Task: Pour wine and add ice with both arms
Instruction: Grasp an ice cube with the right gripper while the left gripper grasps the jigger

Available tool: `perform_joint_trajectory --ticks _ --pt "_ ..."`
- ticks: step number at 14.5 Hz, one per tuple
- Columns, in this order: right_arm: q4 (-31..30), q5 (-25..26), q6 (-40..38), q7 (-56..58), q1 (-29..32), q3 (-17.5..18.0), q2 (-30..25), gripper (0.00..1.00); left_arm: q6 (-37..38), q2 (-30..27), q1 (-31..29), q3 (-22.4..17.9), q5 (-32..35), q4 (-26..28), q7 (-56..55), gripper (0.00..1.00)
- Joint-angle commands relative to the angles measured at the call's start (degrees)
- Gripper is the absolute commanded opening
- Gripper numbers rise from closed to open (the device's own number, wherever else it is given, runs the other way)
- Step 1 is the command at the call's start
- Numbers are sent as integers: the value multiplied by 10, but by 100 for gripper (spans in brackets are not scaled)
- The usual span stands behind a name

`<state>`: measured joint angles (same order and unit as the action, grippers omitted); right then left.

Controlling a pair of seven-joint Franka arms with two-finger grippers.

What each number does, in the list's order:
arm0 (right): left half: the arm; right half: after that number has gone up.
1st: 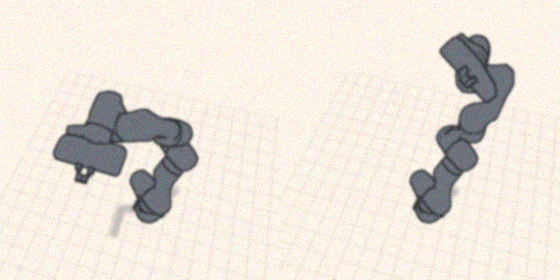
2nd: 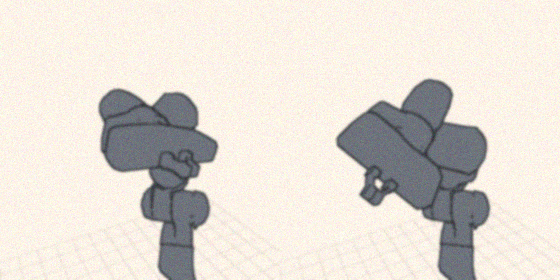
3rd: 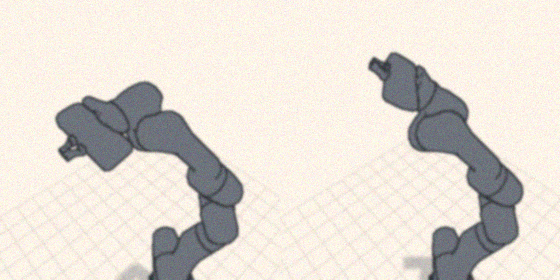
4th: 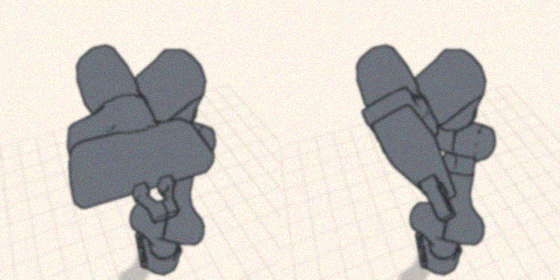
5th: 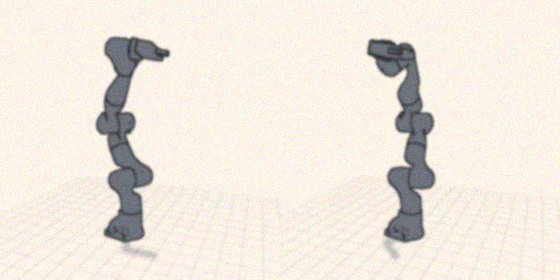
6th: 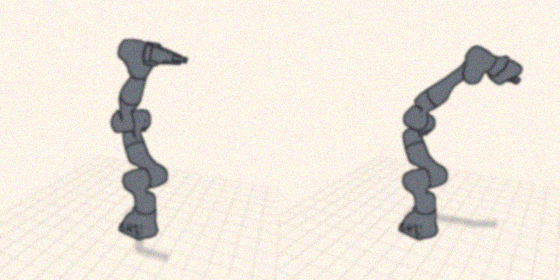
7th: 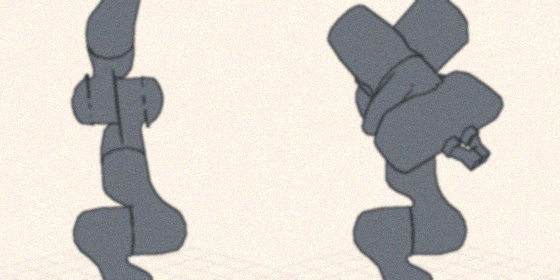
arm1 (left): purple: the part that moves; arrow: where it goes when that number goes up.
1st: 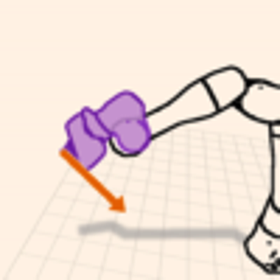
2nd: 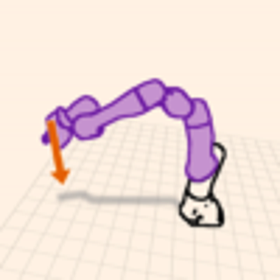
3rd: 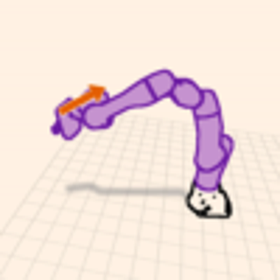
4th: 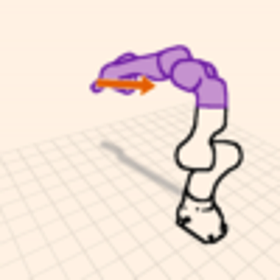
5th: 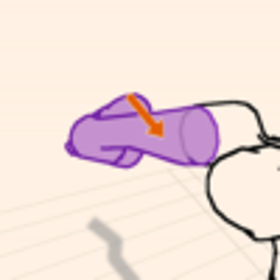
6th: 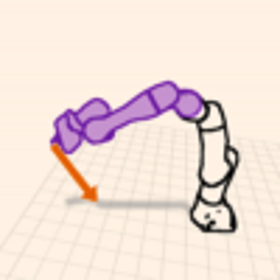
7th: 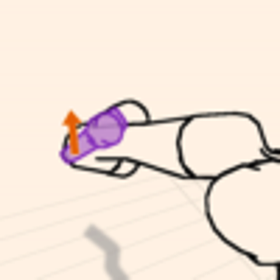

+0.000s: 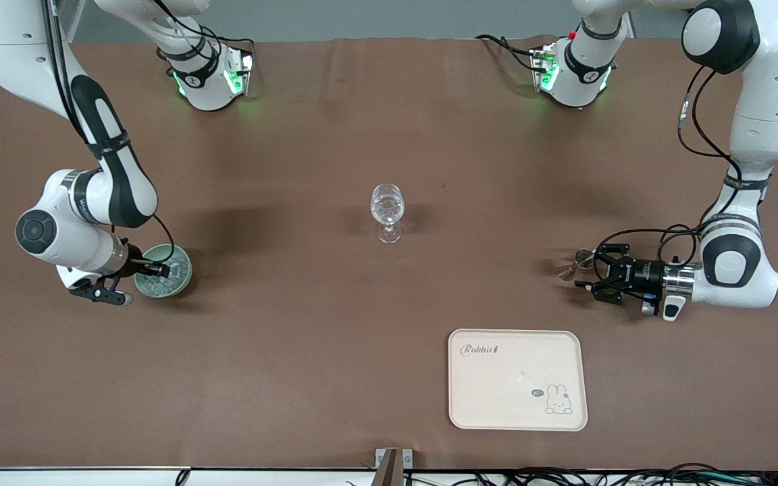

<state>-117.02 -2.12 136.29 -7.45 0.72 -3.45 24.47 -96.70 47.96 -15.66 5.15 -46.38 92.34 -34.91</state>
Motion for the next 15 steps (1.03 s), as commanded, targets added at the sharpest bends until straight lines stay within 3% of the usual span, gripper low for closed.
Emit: perform_joint_trajectory --ticks 1,8,15 --pt "-14 -10 5 -5 -4 0 -8 41 4 -1 2 1 -9 6 5 70" --pt "-13 -10 4 -5 -2 0 -8 22 5 0 3 3 -12 6 -3 54" --pt "-3 -36 -2 -11 -1 0 -8 1 11 0 2 7 -12 6 -5 47"
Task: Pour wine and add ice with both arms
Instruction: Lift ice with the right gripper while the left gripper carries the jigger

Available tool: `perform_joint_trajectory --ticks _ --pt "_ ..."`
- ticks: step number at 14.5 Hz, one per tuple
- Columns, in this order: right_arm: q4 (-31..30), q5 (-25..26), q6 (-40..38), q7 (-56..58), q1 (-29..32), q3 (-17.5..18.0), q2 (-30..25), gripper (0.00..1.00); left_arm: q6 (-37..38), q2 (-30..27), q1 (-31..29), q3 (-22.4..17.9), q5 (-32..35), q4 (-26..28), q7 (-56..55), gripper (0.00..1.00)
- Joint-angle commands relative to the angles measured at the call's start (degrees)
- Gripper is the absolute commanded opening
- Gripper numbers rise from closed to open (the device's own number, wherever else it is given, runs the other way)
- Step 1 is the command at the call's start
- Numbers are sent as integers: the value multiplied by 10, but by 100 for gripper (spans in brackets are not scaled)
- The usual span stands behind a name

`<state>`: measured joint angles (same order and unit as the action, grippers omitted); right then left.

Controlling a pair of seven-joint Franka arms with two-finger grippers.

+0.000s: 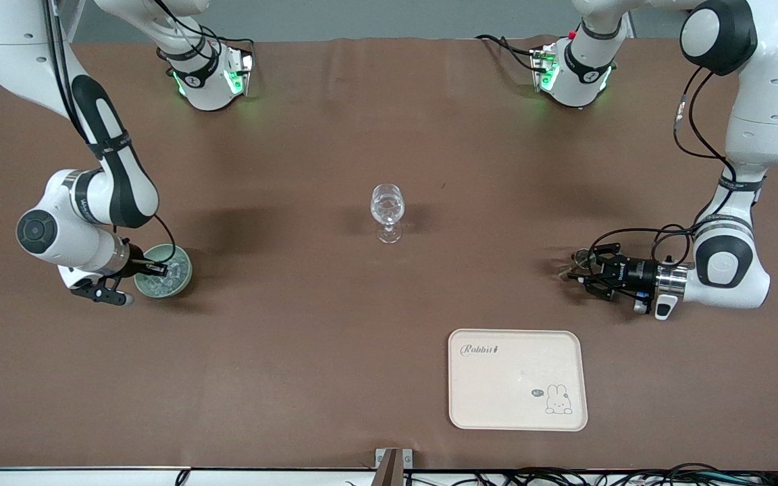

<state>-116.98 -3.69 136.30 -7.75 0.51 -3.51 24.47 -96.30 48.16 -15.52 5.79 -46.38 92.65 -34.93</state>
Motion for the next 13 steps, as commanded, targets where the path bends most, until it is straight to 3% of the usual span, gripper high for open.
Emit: perform_joint_trajectory --ticks 1,8,11,13 --pt "6 -20 -9 -15 1 1 -10 1 7 -2 0 0 -12 2 -5 46" --pt "197 -11 -300 -10 6 -5 -60 1 8 -3 0 4 -12 0 -6 21" --pt "297 -9 -425 -11 13 -6 -86 1 8 -10 0 25 -13 -1 -15 5" --pt "351 -7 -492 -10 26 -5 -108 1 7 -10 -1 50 -11 -5 -33 1"
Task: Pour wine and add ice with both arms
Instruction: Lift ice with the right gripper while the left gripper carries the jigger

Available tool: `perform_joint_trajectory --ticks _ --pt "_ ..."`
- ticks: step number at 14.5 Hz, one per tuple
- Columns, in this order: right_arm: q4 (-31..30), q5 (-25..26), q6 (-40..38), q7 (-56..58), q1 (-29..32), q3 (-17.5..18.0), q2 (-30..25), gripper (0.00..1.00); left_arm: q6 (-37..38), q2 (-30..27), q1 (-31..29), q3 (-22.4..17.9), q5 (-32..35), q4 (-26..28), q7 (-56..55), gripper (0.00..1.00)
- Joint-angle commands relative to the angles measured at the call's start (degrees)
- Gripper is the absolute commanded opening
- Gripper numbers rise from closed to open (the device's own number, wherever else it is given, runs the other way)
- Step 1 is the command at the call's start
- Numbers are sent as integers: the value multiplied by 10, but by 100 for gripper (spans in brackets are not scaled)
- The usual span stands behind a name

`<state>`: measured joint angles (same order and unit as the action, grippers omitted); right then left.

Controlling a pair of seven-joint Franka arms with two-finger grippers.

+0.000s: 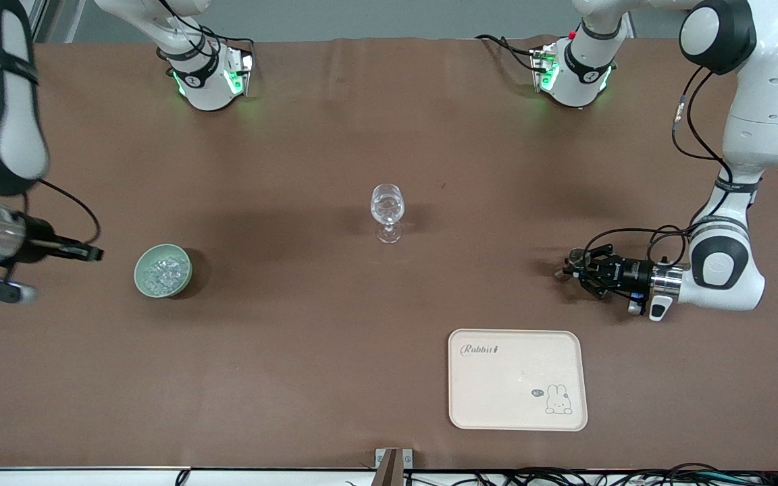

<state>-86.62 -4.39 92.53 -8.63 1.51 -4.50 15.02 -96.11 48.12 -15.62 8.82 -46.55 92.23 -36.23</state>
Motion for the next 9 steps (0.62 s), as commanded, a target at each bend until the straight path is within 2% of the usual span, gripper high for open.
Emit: perform_joint_trajectory --ticks 1,4,6,9 --pt "60 2 -77 4 17 4 -26 1 5 -15 1 32 -9 -2 -24 1" --pt "65 16 -103 43 17 5 -82 1 1 -35 2 80 2 -7 -71 1" --pt "65 16 -106 45 16 5 -97 1 2 -72 30 86 28 -3 -79 1" --pt "63 15 -107 44 17 5 -102 1 -6 -122 78 86 30 24 -110 1"
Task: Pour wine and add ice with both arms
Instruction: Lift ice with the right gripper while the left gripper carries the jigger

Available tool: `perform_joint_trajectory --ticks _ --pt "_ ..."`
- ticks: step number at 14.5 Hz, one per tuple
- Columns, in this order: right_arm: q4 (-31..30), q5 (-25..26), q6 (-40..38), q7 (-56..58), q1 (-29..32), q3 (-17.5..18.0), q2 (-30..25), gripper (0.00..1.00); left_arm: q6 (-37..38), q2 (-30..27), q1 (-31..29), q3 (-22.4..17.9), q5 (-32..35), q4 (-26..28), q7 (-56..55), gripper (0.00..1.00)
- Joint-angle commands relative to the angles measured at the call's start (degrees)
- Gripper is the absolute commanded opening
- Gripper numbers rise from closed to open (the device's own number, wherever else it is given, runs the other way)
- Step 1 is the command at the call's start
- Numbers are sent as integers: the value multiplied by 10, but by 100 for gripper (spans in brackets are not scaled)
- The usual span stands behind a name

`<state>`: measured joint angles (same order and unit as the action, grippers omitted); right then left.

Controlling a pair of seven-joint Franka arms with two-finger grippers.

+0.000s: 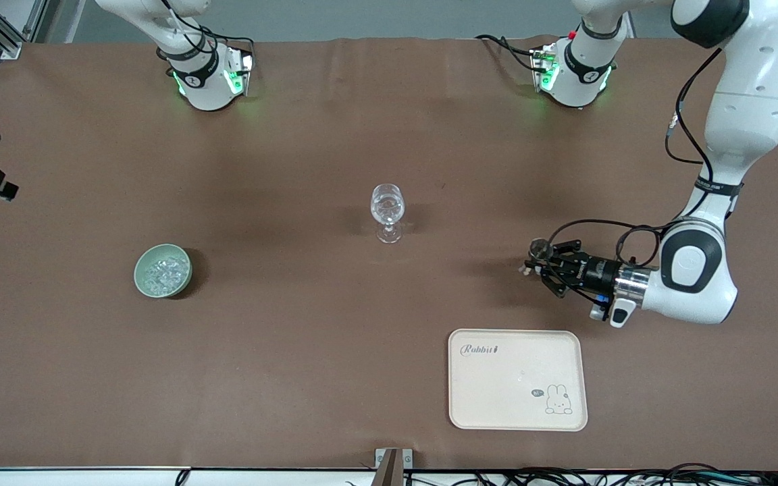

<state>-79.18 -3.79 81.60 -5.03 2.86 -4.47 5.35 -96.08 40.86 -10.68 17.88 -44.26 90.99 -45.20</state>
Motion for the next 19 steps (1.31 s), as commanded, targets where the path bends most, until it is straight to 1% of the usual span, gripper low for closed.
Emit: perform_joint_trajectory --ticks 1,5,8,10,14,16,19 --pt "-12 9 3 7 3 5 -5 1 -9 -65 44 -5 8 45 -37 1" --pt "-15 7 4 5 3 5 -7 0 -38 -104 125 -5 9 49 -124 1" --pt "-15 8 7 5 2 5 -7 0 -60 -113 193 -6 11 47 -183 0" --pt "-15 8 6 7 2 6 -7 0 -61 -115 214 -6 11 47 -205 0" --pt "-15 9 3 8 0 6 -8 1 -61 -116 264 -7 14 46 -302 0" --pt "-15 9 1 8 0 8 -8 1 -58 -117 267 -3 43 43 -350 0" --pt "-15 9 1 8 -1 8 -8 1 -58 -115 275 6 45 33 -434 0"
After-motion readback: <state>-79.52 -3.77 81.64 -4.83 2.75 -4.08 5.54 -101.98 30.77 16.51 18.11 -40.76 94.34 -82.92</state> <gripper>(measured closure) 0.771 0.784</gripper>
